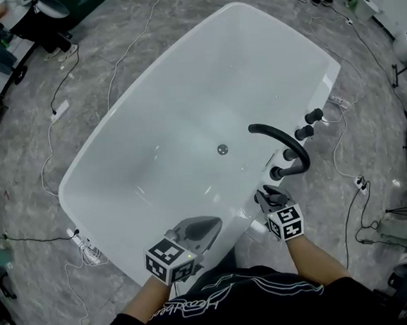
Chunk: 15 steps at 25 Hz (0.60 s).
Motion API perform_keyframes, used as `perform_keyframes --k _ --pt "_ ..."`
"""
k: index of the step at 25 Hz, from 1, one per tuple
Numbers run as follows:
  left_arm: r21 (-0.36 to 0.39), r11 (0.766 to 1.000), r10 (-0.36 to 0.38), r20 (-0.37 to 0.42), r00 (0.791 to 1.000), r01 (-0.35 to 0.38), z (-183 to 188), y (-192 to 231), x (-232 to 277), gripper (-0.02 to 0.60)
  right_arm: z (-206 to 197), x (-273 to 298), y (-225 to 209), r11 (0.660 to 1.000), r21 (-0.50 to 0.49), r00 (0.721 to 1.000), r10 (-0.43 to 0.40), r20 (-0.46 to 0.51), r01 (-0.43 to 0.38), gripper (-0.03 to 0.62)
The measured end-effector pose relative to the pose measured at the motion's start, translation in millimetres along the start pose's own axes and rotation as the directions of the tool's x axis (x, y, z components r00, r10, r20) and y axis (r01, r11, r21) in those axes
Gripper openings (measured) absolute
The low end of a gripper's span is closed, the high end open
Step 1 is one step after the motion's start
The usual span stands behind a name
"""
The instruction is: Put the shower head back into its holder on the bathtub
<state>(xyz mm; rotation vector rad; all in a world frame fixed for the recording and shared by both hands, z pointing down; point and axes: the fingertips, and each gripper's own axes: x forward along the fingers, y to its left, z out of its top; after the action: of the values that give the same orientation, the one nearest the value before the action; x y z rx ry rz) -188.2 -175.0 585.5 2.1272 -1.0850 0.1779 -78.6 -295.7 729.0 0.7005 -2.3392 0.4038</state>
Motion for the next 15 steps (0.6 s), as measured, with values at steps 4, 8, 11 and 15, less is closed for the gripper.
perform_keyframes --k 4,8,11,15 --pt "0.001 1.000 0.000 -0.002 1.000 0.000 -4.0 0.2 -2.3 0.005 -7.1 6.1 5.7 1.000 -0.004 0.999 0.019 -0.026 -0.019 0.100" --pt "0.012 1.000 0.003 0.002 1.000 -0.003 -4.4 -6.4 -4.2 0.005 5.5 1.1 10.4 0.999 0.006 0.999 0.042 -0.005 -0.042 0.158" --pt "0.034 0.999 -0.007 -0.004 1.000 0.007 -2.7 -17.2 -3.6 0.005 18.7 -16.6 5.8 1.000 0.007 0.999 0.021 0.046 -0.021 0.179" --pt "0.061 0.998 -0.025 -0.001 1.000 0.025 -0.2 -40.5 -4.9 0.005 32.1 -56.5 1.5 1.000 0.015 0.992 -0.008 0.123 0.006 0.201"
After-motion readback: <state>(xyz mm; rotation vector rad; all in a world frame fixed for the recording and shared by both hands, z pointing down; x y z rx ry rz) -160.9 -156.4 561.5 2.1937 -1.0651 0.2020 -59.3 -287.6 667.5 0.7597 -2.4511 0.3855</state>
